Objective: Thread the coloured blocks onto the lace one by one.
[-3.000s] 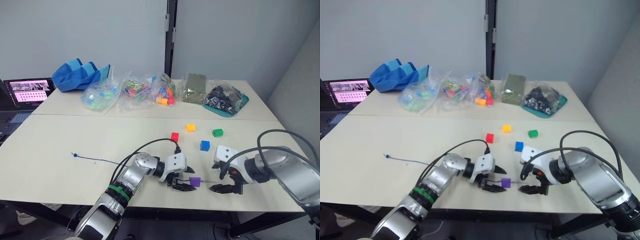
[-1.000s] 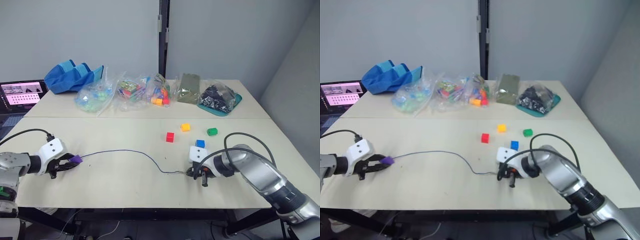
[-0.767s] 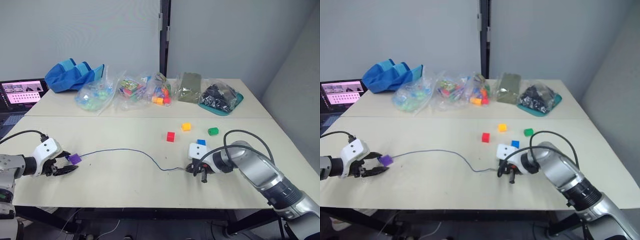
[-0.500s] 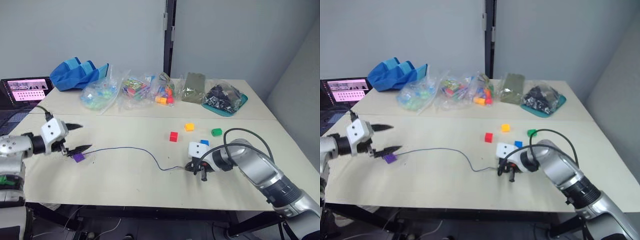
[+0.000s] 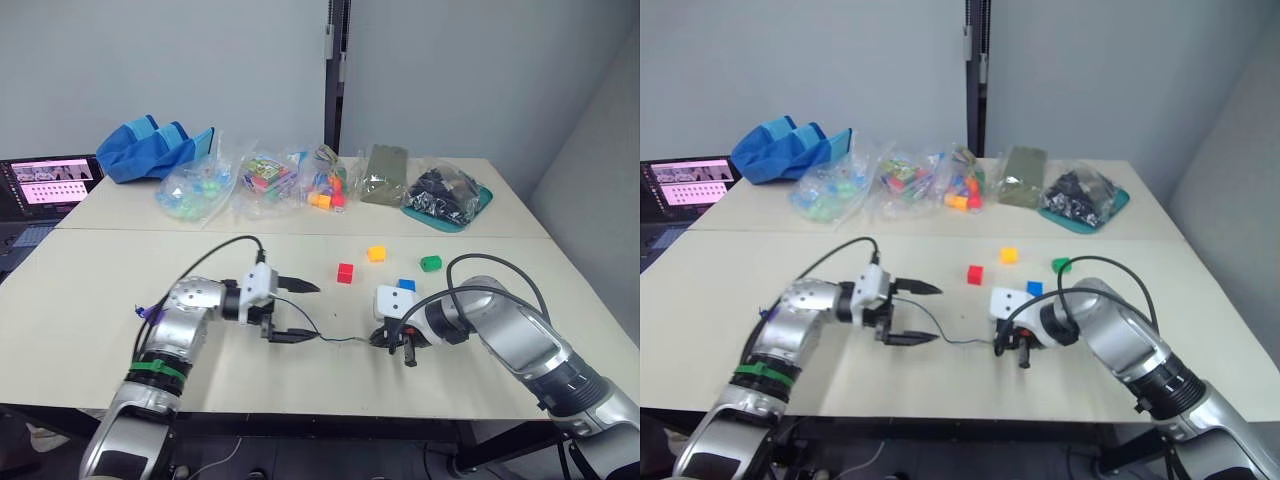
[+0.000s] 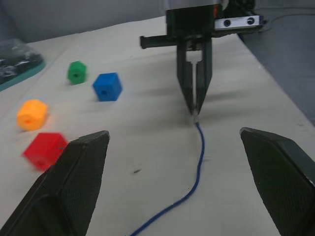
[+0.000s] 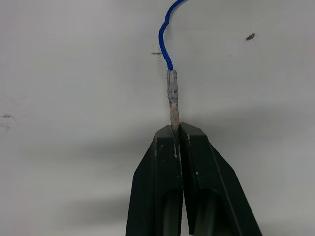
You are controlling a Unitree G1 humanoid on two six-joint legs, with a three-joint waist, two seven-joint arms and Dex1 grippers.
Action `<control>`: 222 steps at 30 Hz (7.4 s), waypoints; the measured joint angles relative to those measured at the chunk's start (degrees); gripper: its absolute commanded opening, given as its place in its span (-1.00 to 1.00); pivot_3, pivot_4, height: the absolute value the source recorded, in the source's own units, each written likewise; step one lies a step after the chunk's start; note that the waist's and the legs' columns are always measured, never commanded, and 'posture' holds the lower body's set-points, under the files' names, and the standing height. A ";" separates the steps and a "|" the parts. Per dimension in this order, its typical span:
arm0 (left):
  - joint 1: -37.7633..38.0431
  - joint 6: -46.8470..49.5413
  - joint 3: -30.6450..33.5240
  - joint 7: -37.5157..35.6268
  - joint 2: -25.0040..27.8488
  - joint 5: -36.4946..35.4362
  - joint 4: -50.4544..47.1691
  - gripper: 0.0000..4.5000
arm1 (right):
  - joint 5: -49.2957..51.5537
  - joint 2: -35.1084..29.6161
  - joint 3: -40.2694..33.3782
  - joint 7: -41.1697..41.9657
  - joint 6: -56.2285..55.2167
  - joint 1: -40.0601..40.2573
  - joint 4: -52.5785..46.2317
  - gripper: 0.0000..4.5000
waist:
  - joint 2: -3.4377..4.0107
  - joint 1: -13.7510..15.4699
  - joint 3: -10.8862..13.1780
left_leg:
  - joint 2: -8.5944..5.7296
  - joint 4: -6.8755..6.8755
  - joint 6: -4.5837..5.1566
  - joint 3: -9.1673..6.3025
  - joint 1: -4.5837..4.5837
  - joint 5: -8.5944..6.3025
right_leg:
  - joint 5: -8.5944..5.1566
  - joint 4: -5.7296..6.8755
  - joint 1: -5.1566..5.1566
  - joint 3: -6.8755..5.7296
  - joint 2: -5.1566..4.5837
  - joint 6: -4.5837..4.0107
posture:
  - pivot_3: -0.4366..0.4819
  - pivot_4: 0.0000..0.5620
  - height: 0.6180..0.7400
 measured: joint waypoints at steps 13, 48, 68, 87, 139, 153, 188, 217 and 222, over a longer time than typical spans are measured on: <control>0.71 -0.88 -3.89 3.41 -10.20 4.64 9.24 0.22 | -0.04 -0.92 0.03 0.12 2.26 0.02 -2.31 -1.00 | 0.00 -0.32 0.00 | -0.02 0.03 0.00 -0.01 -0.01 0.00 | 0.00 0.00 0.02 0.00 -0.01 0.01 | -0.05 -0.47 1.00; 0.56 -0.94 -1.40 4.24 -14.87 5.43 13.87 -1.00 | 2.69 -5.58 -7.71 -2.06 2.10 9.16 -5.82 0.30 | -0.01 0.20 -0.01 | -0.04 0.05 0.00 -0.03 0.01 0.00 | 0.00 -0.05 0.12 -0.02 -0.02 0.02 | -0.05 -0.47 1.00; 7.11 8.70 1.71 6.31 -13.57 -0.26 5.25 -1.00 | 20.15 21.10 -57.69 -26.24 -10.07 50.40 -15.22 0.61 | 0.02 -0.38 -0.07 | -0.11 0.01 0.05 -0.12 0.69 -0.04 | -0.02 -0.26 0.95 -0.07 -0.05 0.07 | -0.05 -0.47 1.00; 11.98 14.43 1.75 8.30 -12.32 -2.60 -2.87 -1.00 | 15.71 23.24 -52.54 -39.32 -24.47 46.90 -9.34 0.61 | 0.05 -0.45 -0.09 | -0.10 -0.08 0.07 -0.10 0.72 -0.06 | -0.02 -0.29 0.93 -0.05 -0.05 0.06 | -0.05 -0.47 1.00; 7.75 15.42 0.71 14.18 -14.83 -3.47 -2.74 -1.00 | 11.35 30.00 -38.39 -58.74 0.78 27.26 -11.71 -0.47 | 0.16 -0.32 -0.07 | -0.12 -0.10 0.14 -0.10 0.48 -0.10 | 0.00 -0.59 0.87 -0.03 -0.07 0.10 | -0.05 -0.47 1.00; 5.08 15.40 -1.05 9.91 -15.82 -3.35 1.09 -1.00 | 12.47 41.85 -35.45 -67.36 9.56 38.02 -22.38 -0.47 | 0.13 -0.68 -0.09 | -0.10 -0.13 0.17 -0.10 0.48 -0.12 | 0.07 -0.61 0.80 -0.03 -0.06 0.13 | -0.05 -0.47 1.00; 7.81 15.42 -2.95 10.30 -13.41 -0.26 -4.12 -1.00 | 8.79 -21.02 -11.45 0.89 -11.01 7.56 -0.55 0.98 | 0.23 -0.76 0.01 | -0.11 -0.02 0.28 -0.04 0.29 -0.19 | 0.08 -1.15 0.81 -0.02 -0.09 0.32 | -0.05 -0.47 1.00; 10.79 16.77 -5.39 13.79 -11.05 1.02 -9.70 -1.00 | -2.79 -10.18 -2.22 11.30 -3.84 -0.09 -1.61 -0.43 | 0.26 1.33 0.02 | -0.11 0.02 0.21 -0.06 0.22 -0.14 | 0.16 -1.09 0.80 -0.09 -0.10 0.20 | -0.05 -0.47 1.00; 10.73 16.55 -5.88 13.61 -11.11 1.91 -9.08 -1.00 | -3.02 -9.71 -1.71 8.76 2.49 0.94 -4.12 -0.43 | 0.26 1.33 0.02 | -0.11 0.03 0.21 -0.06 0.22 -0.14 | 0.16 -1.08 0.79 -0.08 -0.10 0.20 | -0.05 -0.47 1.00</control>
